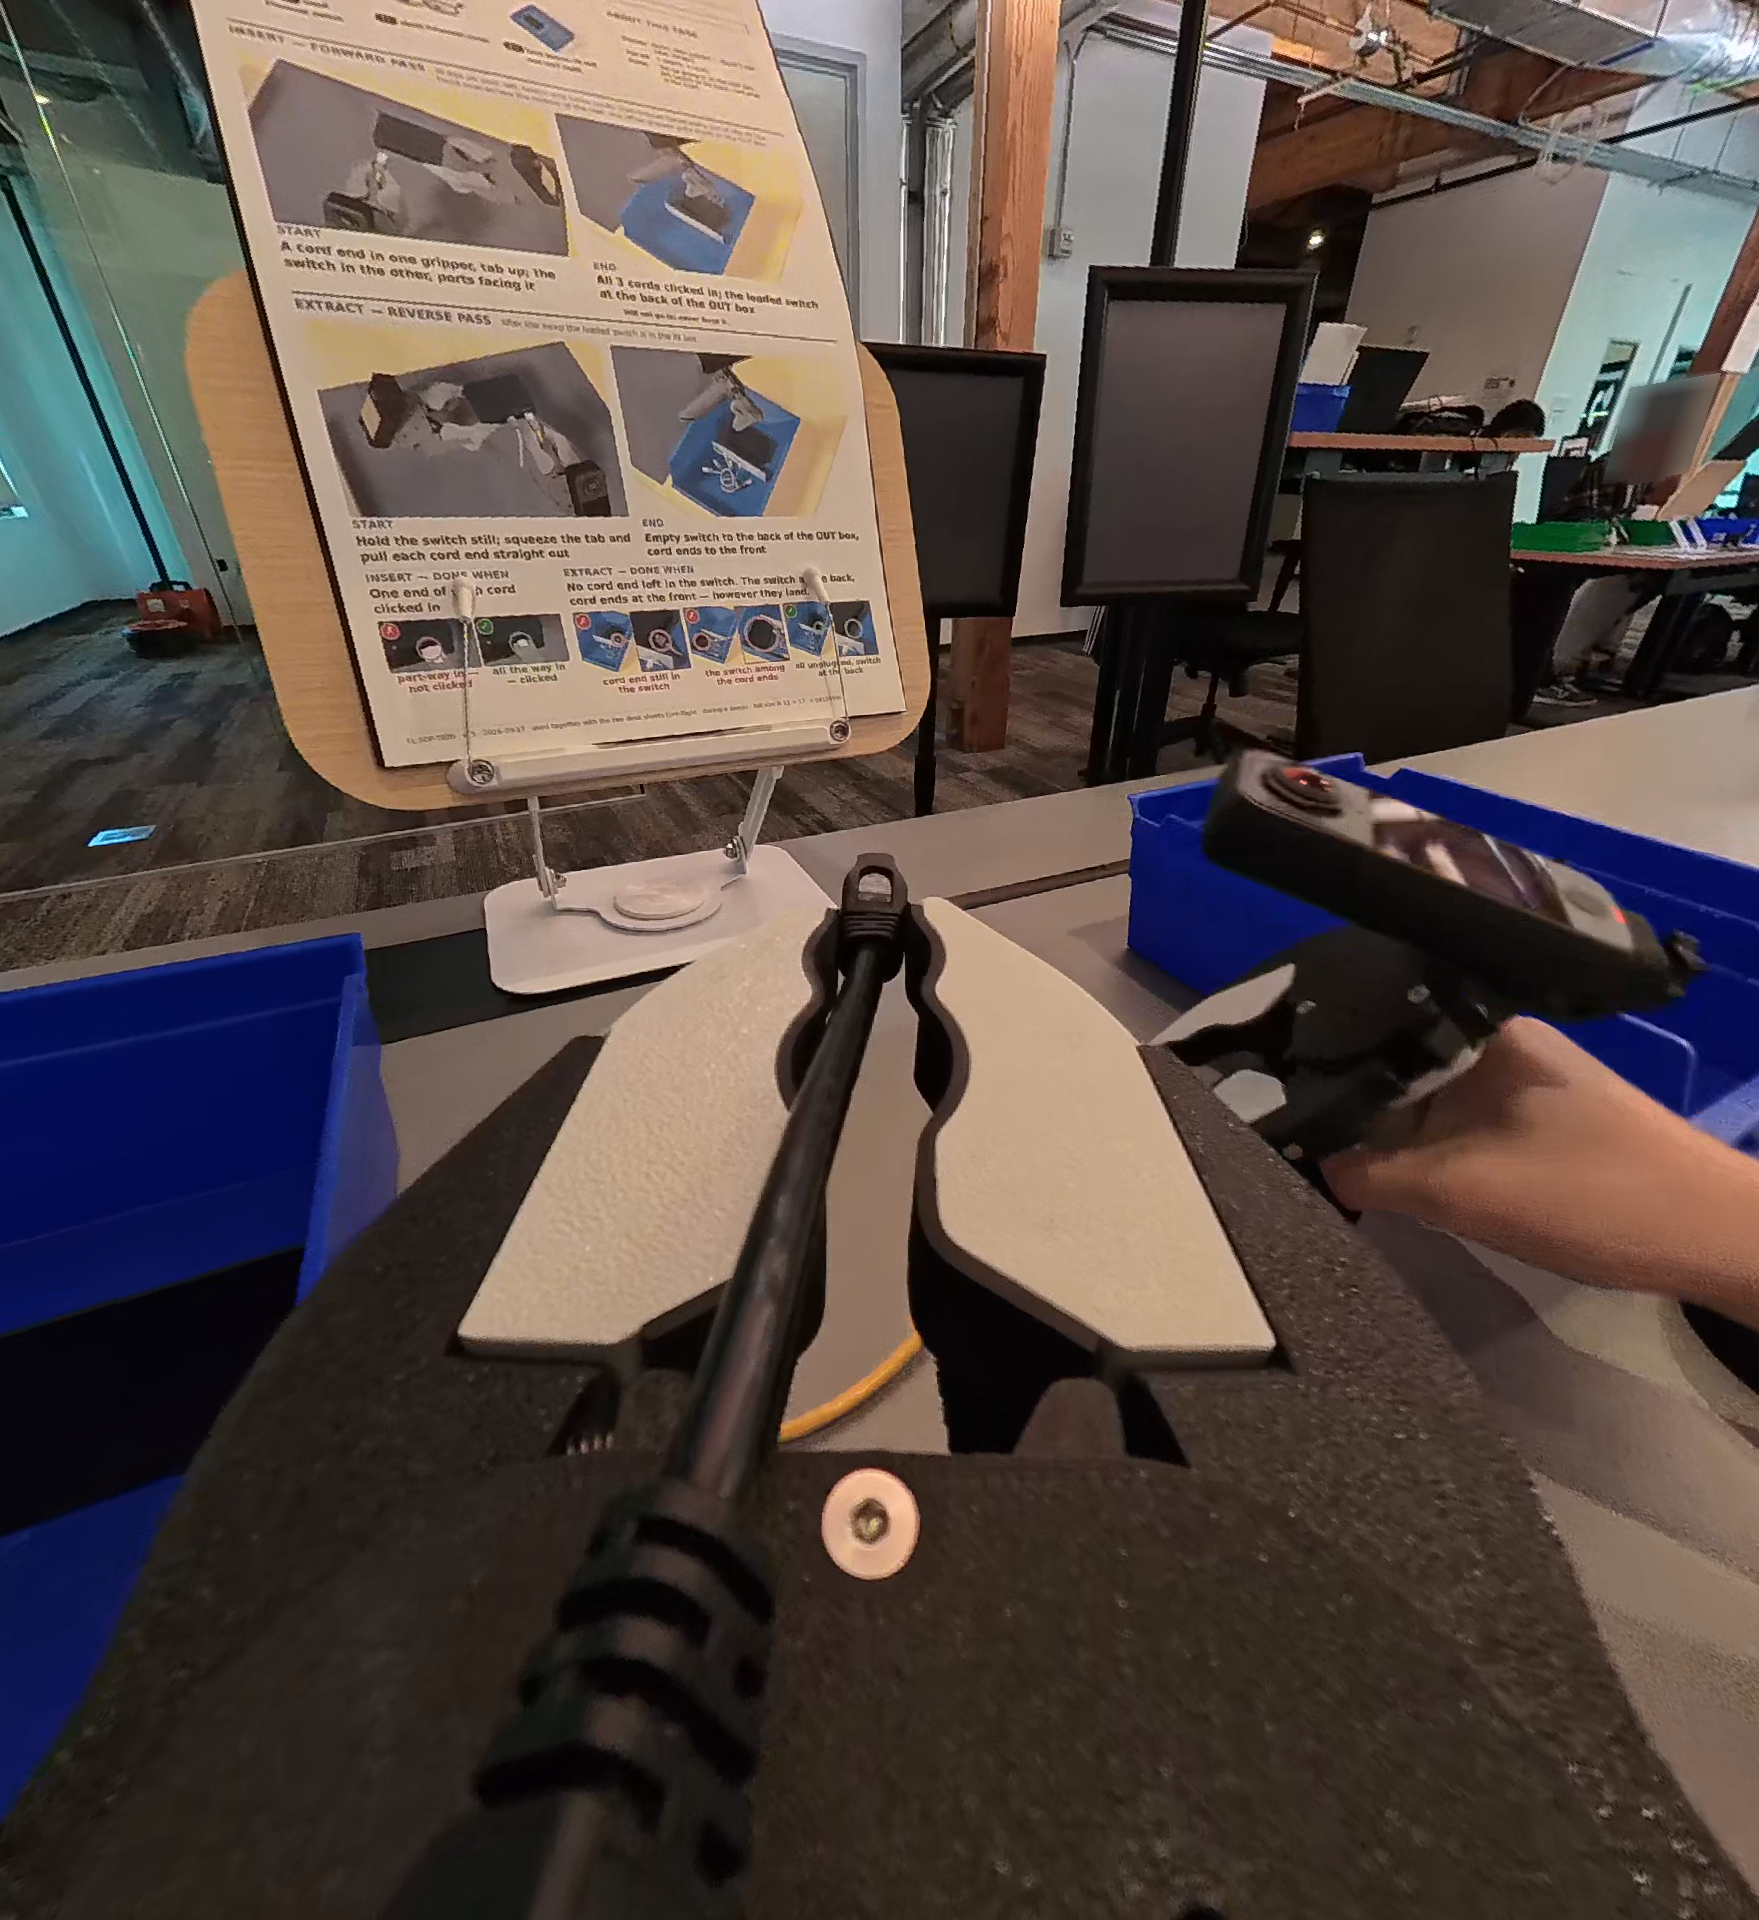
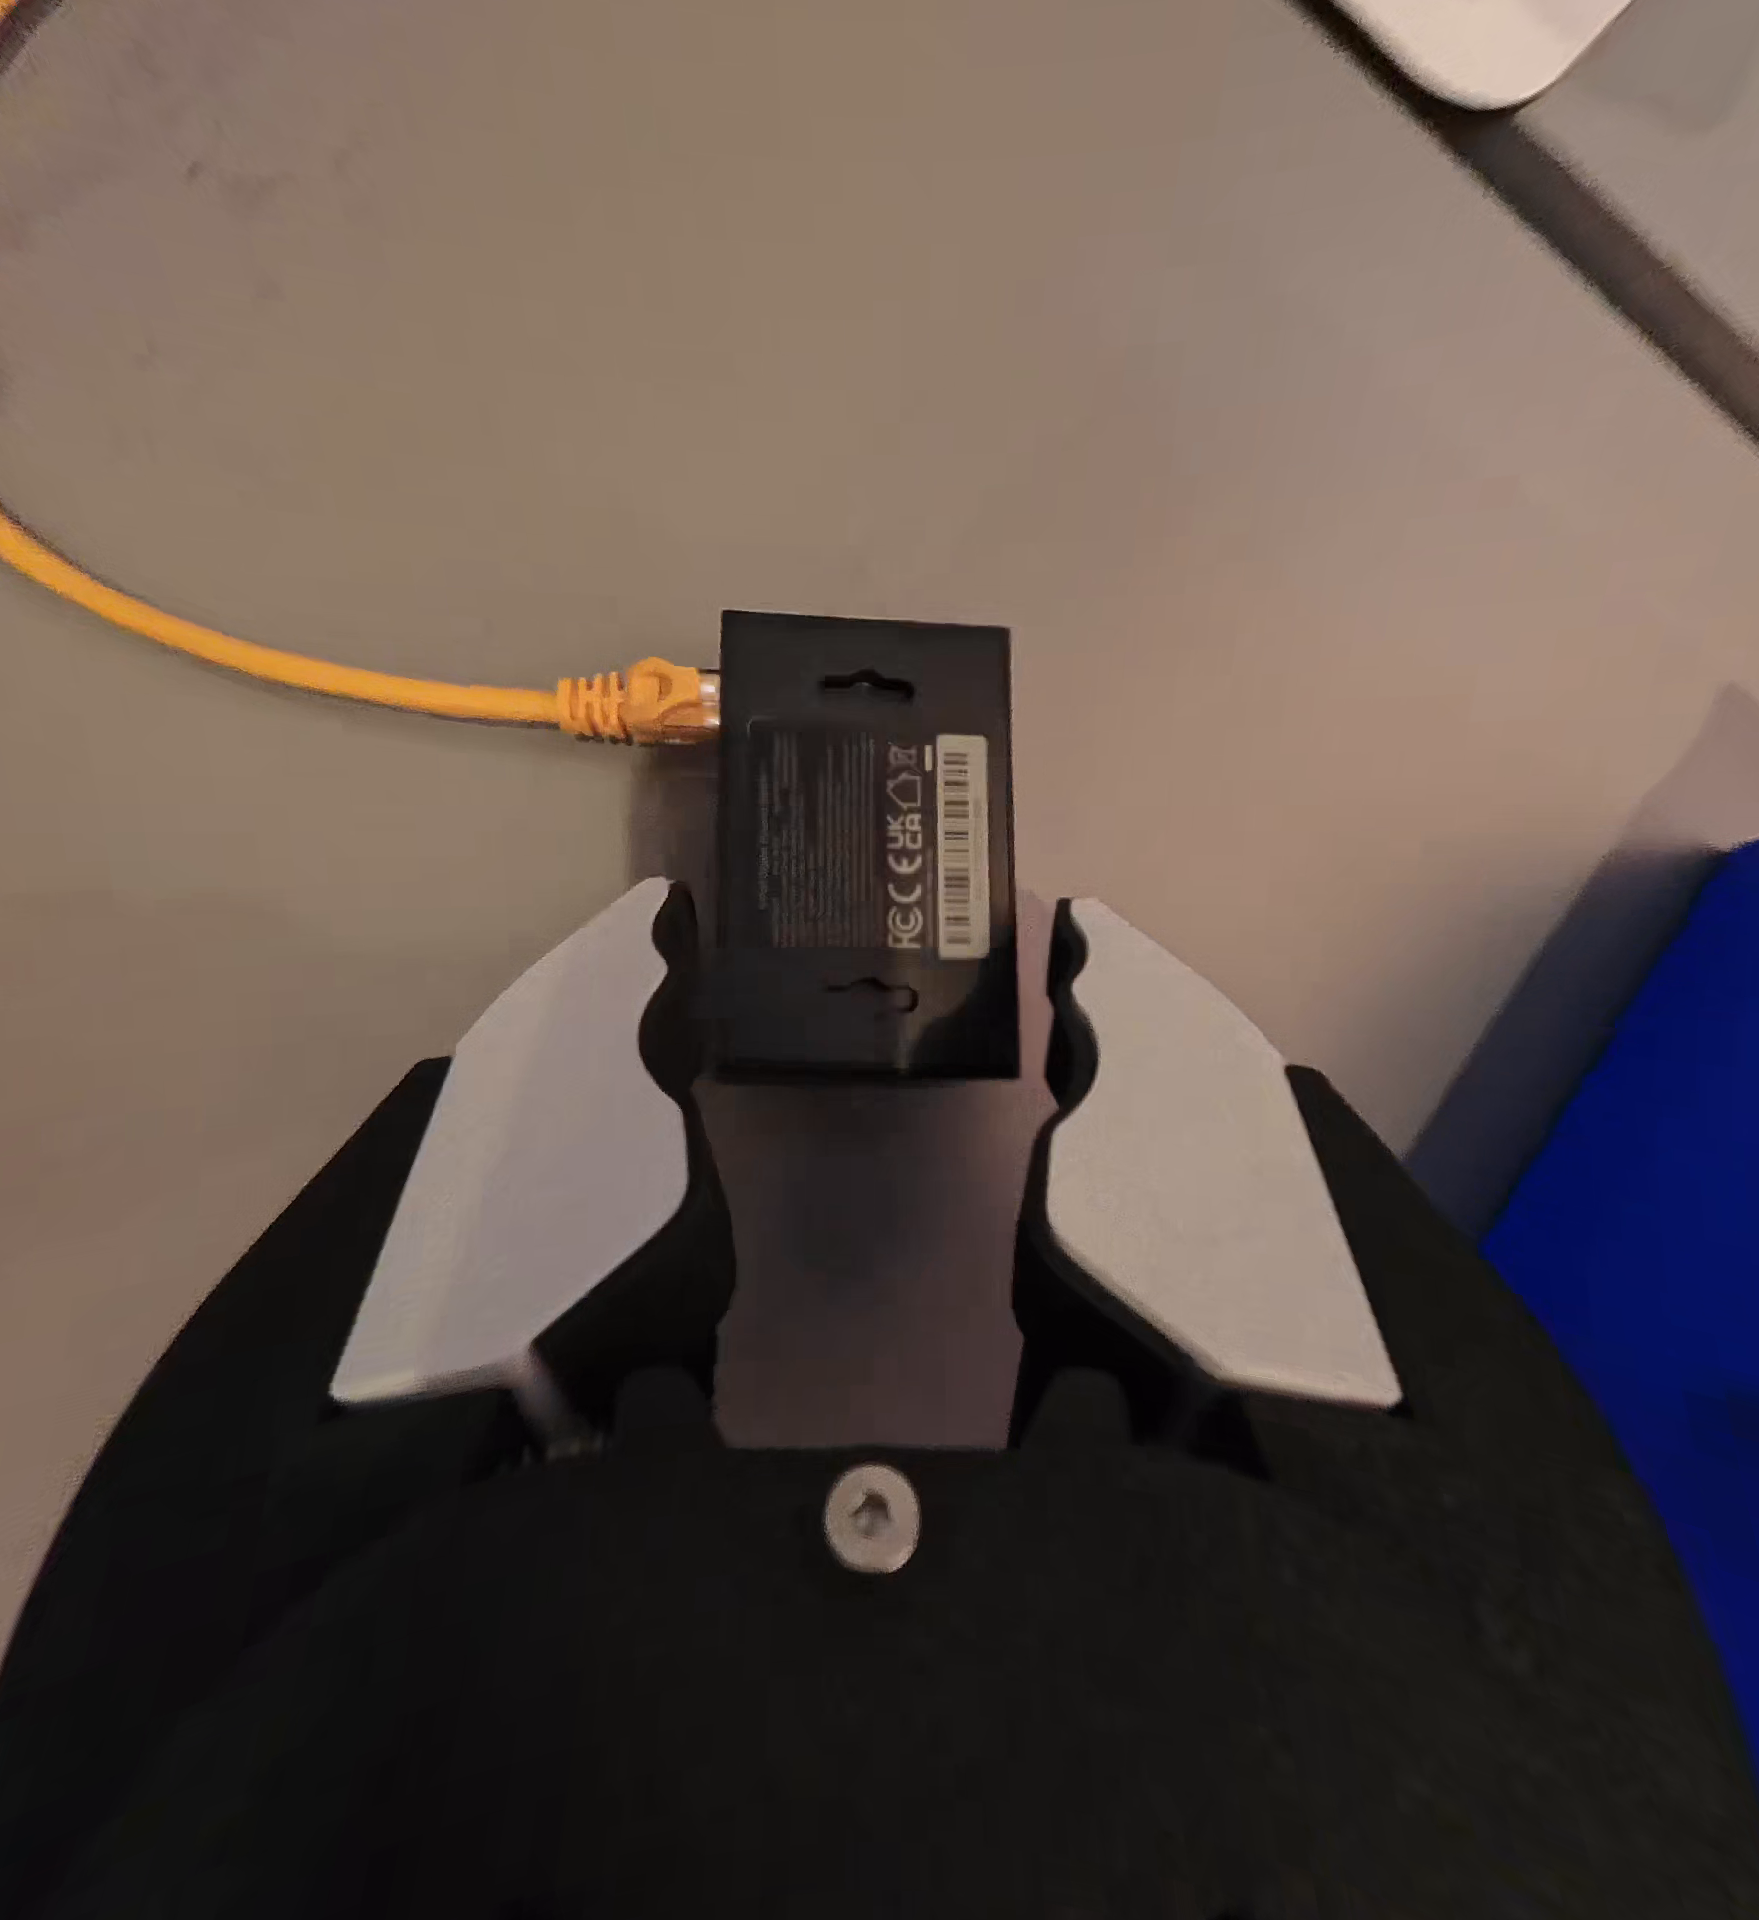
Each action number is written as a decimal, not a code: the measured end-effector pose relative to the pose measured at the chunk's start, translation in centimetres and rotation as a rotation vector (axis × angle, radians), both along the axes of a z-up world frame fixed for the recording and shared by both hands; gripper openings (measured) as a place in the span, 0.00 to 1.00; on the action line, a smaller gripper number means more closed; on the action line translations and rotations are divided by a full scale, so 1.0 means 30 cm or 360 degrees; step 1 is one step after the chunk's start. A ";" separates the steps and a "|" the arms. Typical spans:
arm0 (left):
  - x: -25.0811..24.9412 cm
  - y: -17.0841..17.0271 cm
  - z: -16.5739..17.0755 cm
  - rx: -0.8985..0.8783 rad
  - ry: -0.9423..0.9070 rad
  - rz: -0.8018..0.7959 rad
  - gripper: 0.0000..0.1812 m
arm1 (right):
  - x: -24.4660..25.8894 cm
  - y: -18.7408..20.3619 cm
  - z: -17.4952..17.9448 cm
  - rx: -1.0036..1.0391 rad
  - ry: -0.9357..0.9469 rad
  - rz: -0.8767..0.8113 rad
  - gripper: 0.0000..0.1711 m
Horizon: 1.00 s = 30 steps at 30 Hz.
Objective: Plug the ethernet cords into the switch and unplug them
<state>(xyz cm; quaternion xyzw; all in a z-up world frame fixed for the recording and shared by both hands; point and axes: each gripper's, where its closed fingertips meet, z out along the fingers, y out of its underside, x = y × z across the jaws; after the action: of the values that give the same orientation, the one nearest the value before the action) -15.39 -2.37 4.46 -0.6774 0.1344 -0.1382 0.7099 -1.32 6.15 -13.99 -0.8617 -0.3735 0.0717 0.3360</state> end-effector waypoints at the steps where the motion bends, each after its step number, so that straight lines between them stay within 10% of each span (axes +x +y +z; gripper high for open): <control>1: 0.001 -0.001 0.001 0.0002 0.0001 -0.0001 0.06 | 0.011 -0.008 0.000 0.0058 0.0014 -0.0028 0.40; 7: 0.007 -0.008 0.009 0.0015 -0.0010 -0.0020 0.06 | 0.061 -0.053 -0.001 0.0180 0.0280 -0.0247 0.50; 30: 0.022 -0.009 0.000 -0.0017 -0.0013 -0.0069 0.06 | 0.049 -0.094 0.042 -0.0097 -0.0007 0.0070 0.35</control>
<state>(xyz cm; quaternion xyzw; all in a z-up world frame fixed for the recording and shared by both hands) -14.74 -2.63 4.45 -0.6775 0.1453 -0.1570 0.7037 0.15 3.32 -12.73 -0.8632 -0.3906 0.0886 0.3073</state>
